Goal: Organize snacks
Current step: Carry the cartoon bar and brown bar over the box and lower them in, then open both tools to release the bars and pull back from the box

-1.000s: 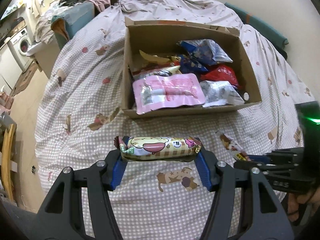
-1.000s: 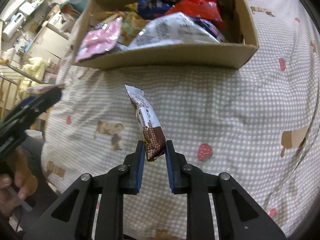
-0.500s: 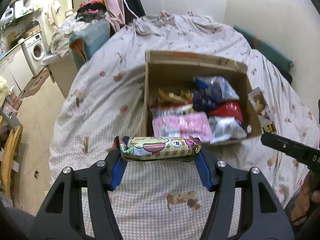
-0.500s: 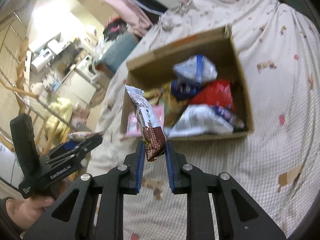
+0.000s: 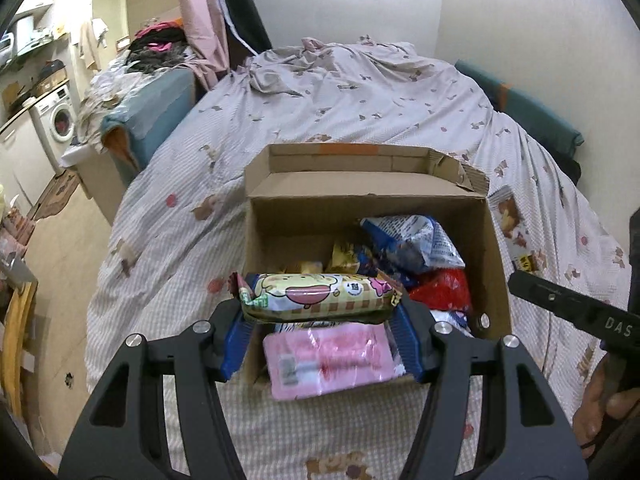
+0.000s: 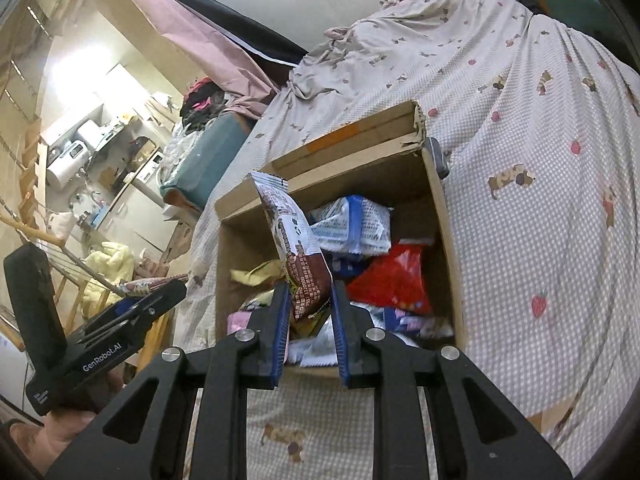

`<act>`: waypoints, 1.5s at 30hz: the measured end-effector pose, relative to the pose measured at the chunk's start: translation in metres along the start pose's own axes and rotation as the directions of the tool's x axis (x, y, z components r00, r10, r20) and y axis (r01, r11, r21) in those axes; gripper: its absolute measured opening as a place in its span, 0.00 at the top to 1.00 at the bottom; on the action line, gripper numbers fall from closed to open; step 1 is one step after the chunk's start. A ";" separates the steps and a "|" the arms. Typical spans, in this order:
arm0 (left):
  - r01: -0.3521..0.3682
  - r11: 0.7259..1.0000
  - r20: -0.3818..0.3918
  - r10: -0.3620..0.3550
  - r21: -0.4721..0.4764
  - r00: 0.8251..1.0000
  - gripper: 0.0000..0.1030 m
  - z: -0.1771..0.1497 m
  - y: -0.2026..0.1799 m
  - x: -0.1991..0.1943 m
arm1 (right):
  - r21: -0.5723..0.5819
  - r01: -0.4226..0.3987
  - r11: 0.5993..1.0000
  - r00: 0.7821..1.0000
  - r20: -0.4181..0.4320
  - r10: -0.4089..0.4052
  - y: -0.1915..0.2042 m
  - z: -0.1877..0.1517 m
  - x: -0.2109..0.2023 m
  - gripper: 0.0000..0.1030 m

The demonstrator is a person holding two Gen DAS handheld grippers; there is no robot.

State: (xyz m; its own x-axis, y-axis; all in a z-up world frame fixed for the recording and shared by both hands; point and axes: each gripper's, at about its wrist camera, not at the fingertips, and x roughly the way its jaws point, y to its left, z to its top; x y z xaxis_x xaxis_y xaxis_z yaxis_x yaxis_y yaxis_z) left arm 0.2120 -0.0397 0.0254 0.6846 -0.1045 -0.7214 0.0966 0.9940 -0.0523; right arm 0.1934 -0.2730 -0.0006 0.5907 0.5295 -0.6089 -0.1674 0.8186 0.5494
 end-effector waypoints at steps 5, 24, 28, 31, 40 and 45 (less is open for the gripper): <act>-0.009 1.000 -0.016 0.009 0.005 1.000 0.44 0.007 -0.001 0.025 | 0.017 0.007 1.000 0.999 -0.034 -0.006 -0.007 0.009 0.026 0.79; -0.057 0.998 -0.105 0.056 -0.009 0.993 0.41 0.012 0.005 0.088 | 0.032 -0.013 0.999 0.979 -0.201 0.019 -0.016 0.000 0.091 0.77; -0.057 0.998 -0.110 0.056 -0.012 0.992 0.22 0.013 0.006 0.087 | 0.064 -0.024 0.998 0.978 -0.205 0.037 -0.020 -0.001 0.090 0.76; -0.047 0.998 -0.091 0.043 -0.047 0.995 0.09 0.013 0.012 0.081 | 0.074 -0.022 0.997 0.981 -0.189 0.036 -0.021 0.000 0.084 0.76; -0.060 0.997 -0.057 0.057 -0.045 0.997 0.07 0.013 0.019 0.054 | 0.049 0.015 0.999 0.994 -0.105 -0.010 -0.017 0.001 0.055 0.26; -0.051 0.998 -0.015 0.050 -0.035 0.999 0.07 0.014 0.023 0.032 | -0.033 0.081 0.996 0.996 -0.020 -0.082 -0.002 0.004 0.034 0.19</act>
State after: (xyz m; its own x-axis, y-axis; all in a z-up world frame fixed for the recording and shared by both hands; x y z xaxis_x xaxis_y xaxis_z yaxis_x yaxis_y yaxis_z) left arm 0.2464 -0.0210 0.0111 0.6774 -0.0539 -0.7336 0.0368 0.9985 -0.0394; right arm 0.2166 -0.2578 -0.0200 0.5866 0.4649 -0.6632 -0.1450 0.8659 0.4788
